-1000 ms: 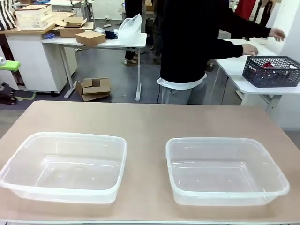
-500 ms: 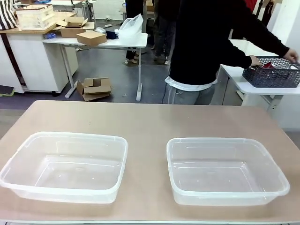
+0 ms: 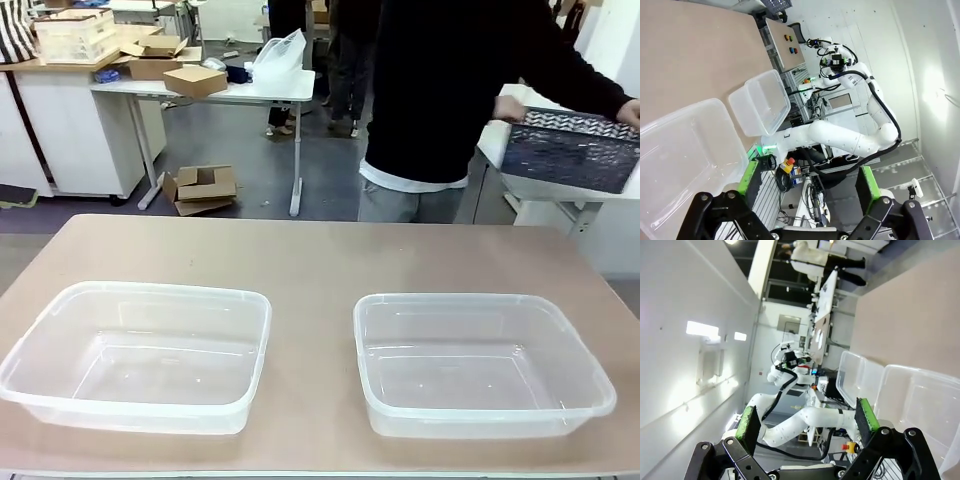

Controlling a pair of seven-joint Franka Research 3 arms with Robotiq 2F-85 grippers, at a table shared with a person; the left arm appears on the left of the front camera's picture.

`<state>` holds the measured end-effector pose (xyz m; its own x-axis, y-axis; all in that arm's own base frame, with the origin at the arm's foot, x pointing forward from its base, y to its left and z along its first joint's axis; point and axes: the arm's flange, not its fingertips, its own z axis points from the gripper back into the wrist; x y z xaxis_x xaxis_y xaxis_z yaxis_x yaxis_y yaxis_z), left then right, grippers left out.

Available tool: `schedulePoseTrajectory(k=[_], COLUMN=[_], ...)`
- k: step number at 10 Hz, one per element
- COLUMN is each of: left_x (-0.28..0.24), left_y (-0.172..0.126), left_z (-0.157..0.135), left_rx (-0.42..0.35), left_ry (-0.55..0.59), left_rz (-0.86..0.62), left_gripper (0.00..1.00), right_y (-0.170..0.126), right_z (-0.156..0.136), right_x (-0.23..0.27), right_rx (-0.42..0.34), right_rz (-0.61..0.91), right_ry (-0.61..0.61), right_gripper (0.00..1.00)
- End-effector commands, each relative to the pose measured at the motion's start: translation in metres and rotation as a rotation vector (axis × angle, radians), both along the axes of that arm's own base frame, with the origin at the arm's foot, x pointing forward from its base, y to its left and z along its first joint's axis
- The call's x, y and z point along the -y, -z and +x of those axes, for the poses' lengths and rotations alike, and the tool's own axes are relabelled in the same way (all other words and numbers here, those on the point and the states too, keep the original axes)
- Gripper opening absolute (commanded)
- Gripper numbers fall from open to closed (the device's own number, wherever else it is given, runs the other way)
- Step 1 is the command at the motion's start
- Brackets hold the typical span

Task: Sort the waste into each basket.
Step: Pick up the Organizing box on the left side of the table and lift it.

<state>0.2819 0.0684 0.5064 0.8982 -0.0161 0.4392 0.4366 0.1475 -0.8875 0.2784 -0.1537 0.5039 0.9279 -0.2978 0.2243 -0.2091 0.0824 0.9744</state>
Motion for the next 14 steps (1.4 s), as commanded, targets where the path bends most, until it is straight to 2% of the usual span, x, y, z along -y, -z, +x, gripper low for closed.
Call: schedulePoseTrajectory(k=[1, 11, 12, 13, 14], left_x=[0.000, 0.000, 0.000, 0.002, 0.002], left_y=[-0.001, -0.001, -0.001, -0.001, -0.005], left_z=[0.001, 0.001, -0.001, -0.005, -0.009], left_rx=[0.031, 0.031, 0.001, -0.018, -0.019], left_ry=[0.009, 0.009, 0.000, 0.047, 0.047], left_rz=[-0.026, -0.026, -0.002, 0.048, 0.162], left_gripper=[1.00, 1.00, 1.00, 1.00, 1.00], right_y=[-0.002, -0.002, -0.002, 0.000, -0.010], right_z=[0.001, 0.001, 0.001, 0.000, 0.002], right_x=[0.002, 0.002, 0.002, -0.001, -0.013], right_rx=[0.019, 0.019, 0.019, -0.001, -0.030], right_rz=[-0.012, -0.012, -0.012, -0.002, -0.052], right_ry=[-0.012, -0.012, -0.012, -0.002, 0.022], right_gripper=[1.00, 1.00, 1.00, 1.00, 1.00])
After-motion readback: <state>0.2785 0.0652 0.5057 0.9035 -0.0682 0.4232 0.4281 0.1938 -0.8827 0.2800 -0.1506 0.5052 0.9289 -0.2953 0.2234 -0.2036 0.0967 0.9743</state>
